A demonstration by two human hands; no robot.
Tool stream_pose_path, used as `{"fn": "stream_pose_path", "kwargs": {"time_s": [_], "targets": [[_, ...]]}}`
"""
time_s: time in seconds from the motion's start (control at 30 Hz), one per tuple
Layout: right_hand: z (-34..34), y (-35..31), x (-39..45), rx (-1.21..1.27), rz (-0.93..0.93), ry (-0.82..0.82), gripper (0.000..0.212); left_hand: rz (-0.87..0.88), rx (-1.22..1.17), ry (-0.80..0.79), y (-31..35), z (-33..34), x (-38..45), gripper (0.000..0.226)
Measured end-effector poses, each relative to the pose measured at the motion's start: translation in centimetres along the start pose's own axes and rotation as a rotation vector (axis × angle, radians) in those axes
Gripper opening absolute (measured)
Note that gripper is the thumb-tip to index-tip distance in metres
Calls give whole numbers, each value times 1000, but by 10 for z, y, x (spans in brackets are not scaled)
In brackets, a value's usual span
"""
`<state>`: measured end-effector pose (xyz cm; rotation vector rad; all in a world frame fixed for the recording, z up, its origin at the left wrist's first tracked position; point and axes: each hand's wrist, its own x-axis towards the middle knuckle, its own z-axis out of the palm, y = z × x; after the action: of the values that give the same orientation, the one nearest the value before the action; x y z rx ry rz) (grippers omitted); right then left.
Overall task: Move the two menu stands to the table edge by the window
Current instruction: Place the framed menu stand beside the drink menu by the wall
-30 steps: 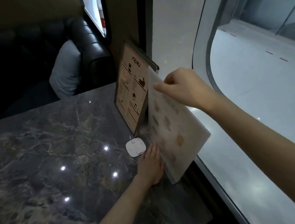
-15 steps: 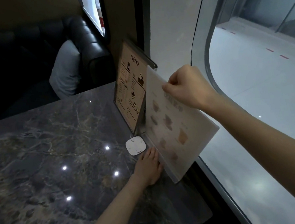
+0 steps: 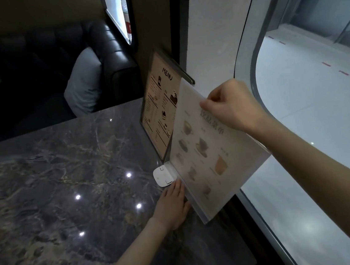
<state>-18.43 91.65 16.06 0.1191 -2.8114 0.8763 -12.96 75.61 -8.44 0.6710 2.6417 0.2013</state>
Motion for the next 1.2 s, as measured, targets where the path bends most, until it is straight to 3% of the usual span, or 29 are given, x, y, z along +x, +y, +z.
{"fn": "stream_pose_path", "kwargs": {"time_s": [0.27, 0.43, 0.83, 1.1, 1.2], "targets": [[2, 13, 5, 22, 37, 3, 34, 28, -7, -48, -8, -6, -4, 65], [0, 22, 7, 37, 62, 19, 34, 67, -29, -57, -11, -9, -5, 108], [-6, 21, 4, 80, 112, -16, 33, 73, -42, -47, -13, -9, -5, 114], [-7, 18, 4, 74, 141, -51, 33, 69, -67, -71, -14, -9, -4, 109], [-7, 16, 6, 52, 144, -74, 28, 33, -127, -55, -13, -13, -3, 74]]}}
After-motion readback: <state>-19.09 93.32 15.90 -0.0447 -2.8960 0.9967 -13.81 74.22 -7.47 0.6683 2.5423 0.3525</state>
